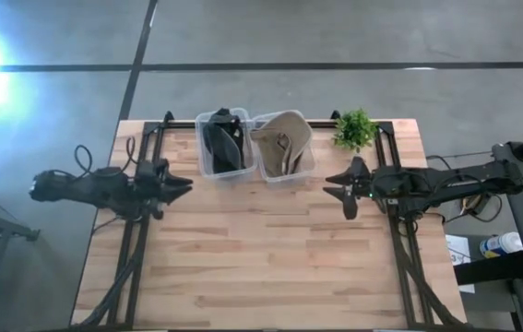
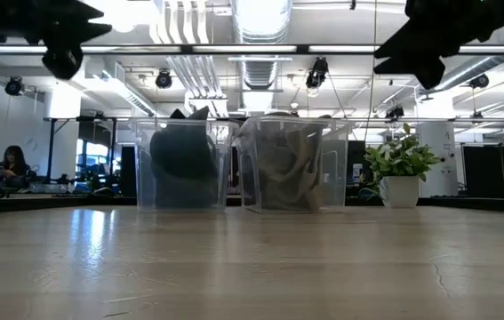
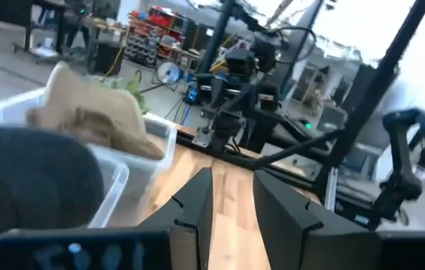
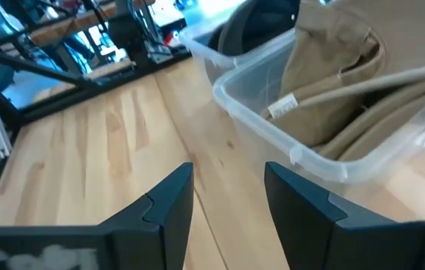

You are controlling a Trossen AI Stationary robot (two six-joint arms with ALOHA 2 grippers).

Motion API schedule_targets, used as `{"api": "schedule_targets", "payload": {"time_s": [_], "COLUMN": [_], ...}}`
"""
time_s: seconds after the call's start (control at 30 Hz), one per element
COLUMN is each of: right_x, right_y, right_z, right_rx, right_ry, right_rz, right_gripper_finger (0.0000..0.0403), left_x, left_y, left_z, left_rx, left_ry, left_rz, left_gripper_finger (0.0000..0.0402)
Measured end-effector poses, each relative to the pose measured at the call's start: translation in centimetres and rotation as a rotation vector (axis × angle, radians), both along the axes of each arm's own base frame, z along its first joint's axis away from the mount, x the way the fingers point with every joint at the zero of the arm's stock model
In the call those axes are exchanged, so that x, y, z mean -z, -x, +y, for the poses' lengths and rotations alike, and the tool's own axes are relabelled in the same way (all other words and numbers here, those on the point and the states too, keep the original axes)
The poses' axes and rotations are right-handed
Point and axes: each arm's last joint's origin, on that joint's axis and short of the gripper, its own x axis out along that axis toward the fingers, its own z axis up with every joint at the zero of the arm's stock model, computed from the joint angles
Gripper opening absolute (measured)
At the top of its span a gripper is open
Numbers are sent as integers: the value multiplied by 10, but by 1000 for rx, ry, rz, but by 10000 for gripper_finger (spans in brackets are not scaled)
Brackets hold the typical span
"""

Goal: Pick & Place hat
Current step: Return to Home Position

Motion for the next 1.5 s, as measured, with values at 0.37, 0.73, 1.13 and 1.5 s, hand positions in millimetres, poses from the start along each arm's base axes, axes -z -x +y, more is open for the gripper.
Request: {"api": "schedule_targets", "payload": {"time_s": [0.37,0.73,1.13,1.5], "right_x": [21,32,37,39], "right_y": [-6,-13,-17,-18], "right_z": [1,1,1,2], "right_rx": [0,-1,0,0], "right_ry": [7,13,15,16], "right_rz": [91,156,186,198], "right_gripper_finger": [167,157,159,160], "left_x": [15,42,74,81], "left_y": [-1,-5,0,2], "left_z": [-2,-2,12,17], "left_rx": [62,59,-2,1], "left_ry": [137,-262,-289,-284], "left_rz": [-76,-32,-74,-9], "left_gripper_finger": [92,92,92,92]}}
